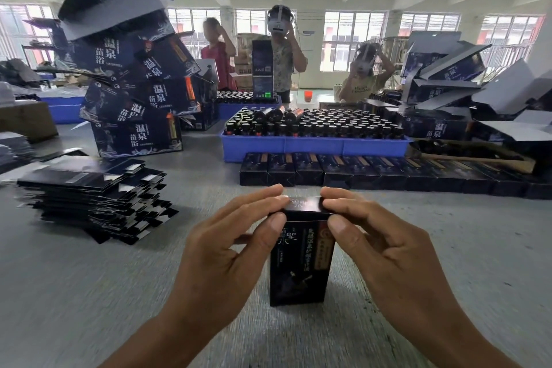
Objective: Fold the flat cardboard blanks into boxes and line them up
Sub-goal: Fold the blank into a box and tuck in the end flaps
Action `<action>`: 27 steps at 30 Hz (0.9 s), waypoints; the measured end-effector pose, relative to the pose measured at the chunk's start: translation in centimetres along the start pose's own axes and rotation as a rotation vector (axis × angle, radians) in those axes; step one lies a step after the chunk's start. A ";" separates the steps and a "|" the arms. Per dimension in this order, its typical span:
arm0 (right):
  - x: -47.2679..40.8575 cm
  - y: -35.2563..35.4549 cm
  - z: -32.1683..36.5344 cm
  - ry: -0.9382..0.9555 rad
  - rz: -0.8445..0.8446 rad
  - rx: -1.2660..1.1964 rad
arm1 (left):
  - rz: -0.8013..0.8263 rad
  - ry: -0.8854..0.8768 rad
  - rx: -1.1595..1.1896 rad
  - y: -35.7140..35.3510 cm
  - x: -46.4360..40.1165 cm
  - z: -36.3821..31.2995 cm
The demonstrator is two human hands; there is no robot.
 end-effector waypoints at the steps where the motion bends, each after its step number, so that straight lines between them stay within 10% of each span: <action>1: 0.0 0.0 0.0 0.019 0.002 0.035 | 0.006 -0.023 -0.026 0.1 -0.1 -0.1; 14: -0.4 -0.1 -1.3 0.034 0.029 0.113 | 0.112 -0.054 -0.117 -0.1 -0.5 1.3; 27: 0.4 -1.7 -2.9 -0.052 0.180 0.261 | 0.228 0.396 0.163 -1.2 1.6 4.4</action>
Point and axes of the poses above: each hand's wrist, its own x-axis away from the middle knuckle, its own y-axis out of the back of the hand, z = x × y, the point moved 5 cm from there along -x, towards the middle knuckle, and after that the axes turned 3 degrees about x, right-handed, at the moved point
